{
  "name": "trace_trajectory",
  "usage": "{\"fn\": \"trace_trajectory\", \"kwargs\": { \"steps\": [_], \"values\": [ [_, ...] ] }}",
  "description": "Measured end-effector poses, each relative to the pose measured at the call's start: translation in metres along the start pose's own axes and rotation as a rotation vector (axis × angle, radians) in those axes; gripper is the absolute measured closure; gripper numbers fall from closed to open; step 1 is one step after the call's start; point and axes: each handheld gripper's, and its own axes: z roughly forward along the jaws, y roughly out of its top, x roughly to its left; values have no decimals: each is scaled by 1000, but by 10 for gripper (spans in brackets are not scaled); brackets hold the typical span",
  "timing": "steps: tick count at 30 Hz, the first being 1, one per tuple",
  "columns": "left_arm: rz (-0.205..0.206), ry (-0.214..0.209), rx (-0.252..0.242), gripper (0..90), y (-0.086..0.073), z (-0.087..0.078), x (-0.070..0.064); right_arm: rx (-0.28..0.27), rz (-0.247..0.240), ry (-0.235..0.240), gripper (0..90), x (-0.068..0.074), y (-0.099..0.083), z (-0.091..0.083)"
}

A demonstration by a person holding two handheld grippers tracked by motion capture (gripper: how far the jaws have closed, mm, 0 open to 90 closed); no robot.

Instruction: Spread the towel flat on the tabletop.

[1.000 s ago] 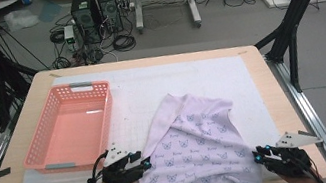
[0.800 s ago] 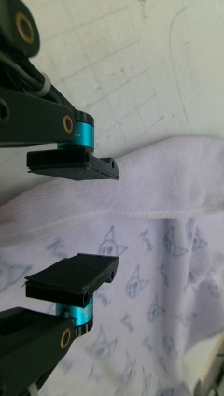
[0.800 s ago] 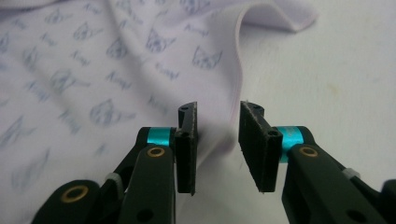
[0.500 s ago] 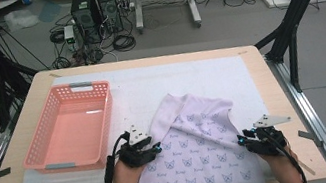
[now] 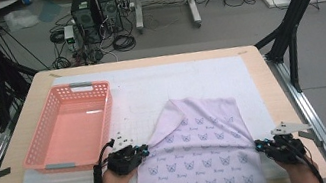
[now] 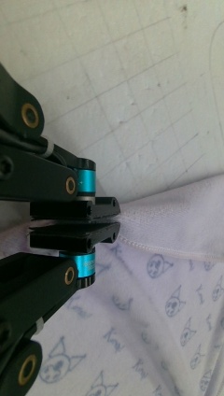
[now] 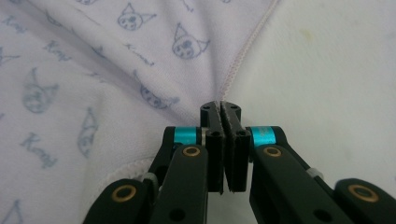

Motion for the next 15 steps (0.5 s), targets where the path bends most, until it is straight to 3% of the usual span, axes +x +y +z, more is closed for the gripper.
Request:
{"fn": "trace_trajectory", "kwargs": {
  "steps": [2,4,7,11,15],
  "values": [
    [4,-6,-2,831,-1,0,-3,3,22,11,886,-2,-7,-7],
    [33,22,-9,670,3,2,-7,-14,29,19,867,-2,-8,-10],
    [73,3,-35,573,13,7,-12,-53,33,11,769,-1,-6,-12],
    [71,-35,-40,529,33,21,-14,-76,38,7,742,-2,-5,-13],
    [129,-23,-17,527,49,43,-19,-83,36,10,732,-4,-4,-12]
  ]
}}
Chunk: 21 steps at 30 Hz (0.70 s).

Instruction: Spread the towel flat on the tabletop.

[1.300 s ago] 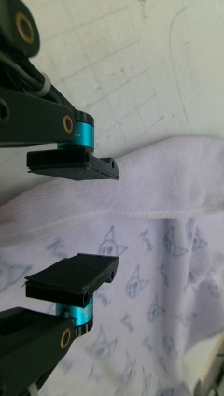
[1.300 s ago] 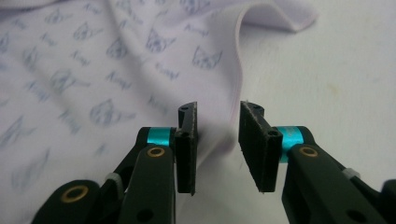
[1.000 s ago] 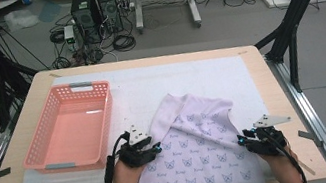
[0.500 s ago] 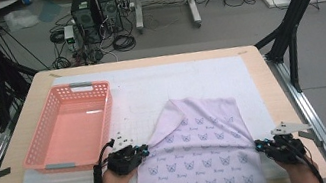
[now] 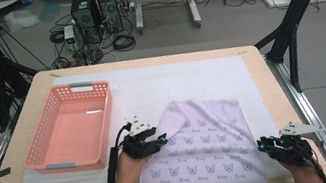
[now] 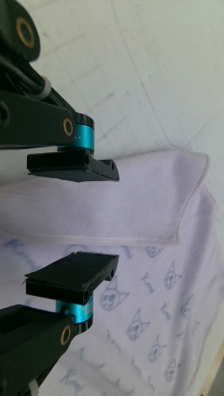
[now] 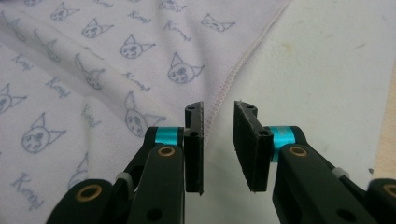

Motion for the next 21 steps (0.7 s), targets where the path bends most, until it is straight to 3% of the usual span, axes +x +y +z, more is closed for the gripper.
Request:
{"fn": "trace_trajectory", "kwargs": {
  "steps": [3,5,8,13,15,18,20,21],
  "values": [
    [39,3,27,506,7,15,-2,-3,-4,2,720,0,1,1],
    [47,8,41,497,10,25,-2,-1,-9,1,709,0,2,2],
    [24,21,67,478,12,38,0,3,-13,-3,691,1,2,2],
    [64,35,99,487,14,50,-5,4,-15,0,682,1,1,2],
    [60,57,95,575,14,49,-4,5,-17,1,681,1,1,4],
    [18,74,83,835,15,44,1,10,-21,3,682,1,1,6],
    [-7,89,66,846,16,40,7,10,-26,2,682,1,1,6],
    [-22,119,48,852,16,36,12,12,-26,2,682,1,1,6]
  ]
}}
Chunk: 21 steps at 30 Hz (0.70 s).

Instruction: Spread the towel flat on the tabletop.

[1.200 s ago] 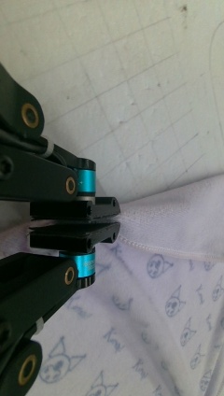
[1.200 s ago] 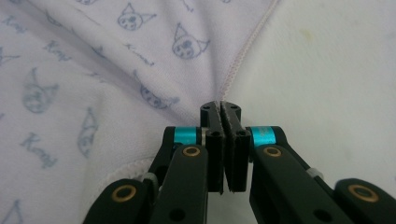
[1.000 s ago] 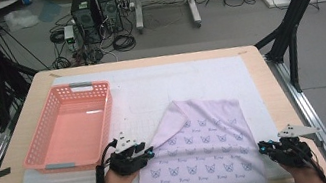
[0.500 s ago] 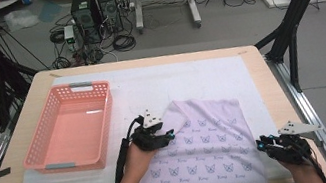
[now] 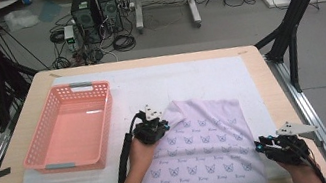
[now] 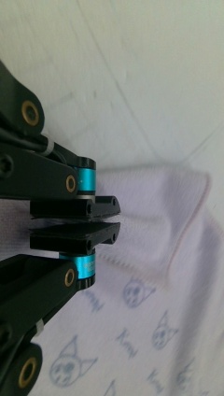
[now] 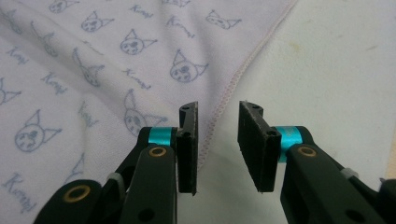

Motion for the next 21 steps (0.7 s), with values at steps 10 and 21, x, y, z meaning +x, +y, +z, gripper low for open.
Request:
{"fn": "trace_trajectory", "kwargs": {
  "steps": [10,21],
  "values": [
    [-167,148,-19,645,-20,-23,50,-1,15,-5,682,-3,0,1],
    [-161,3,-38,490,-20,-30,40,-8,49,-31,632,-5,7,13]
  ]
}}
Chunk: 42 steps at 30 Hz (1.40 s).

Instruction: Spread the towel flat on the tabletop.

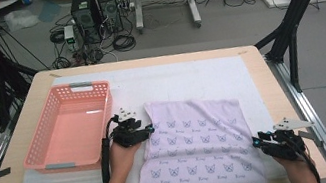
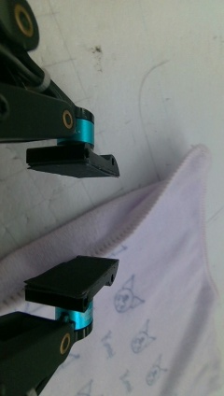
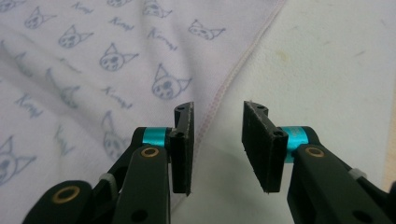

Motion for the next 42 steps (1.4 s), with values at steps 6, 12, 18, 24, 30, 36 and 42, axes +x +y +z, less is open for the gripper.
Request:
{"fn": "trace_trajectory", "kwargs": {
  "steps": [6,12,18,24,30,36,42],
  "values": [
    [49,-34,-24,511,3,-12,-12,20,-1,-5,605,5,6,15],
    [72,3,78,598,-16,-2,-13,36,-24,6,809,7,6,14],
    [52,87,38,875,-20,-9,-5,-15,-42,-59,881,1,10,11],
    [15,104,24,729,-21,-13,-4,-43,-21,-84,774,3,15,17],
    [30,5,-29,559,-42,-40,-9,-92,24,-49,691,1,8,-4],
    [14,-35,-35,550,-57,-63,-21,-59,6,-12,634,9,-8,-18],
    [4,-81,15,585,-74,-74,-28,-16,-7,21,609,19,-27,-26]
  ]
}}
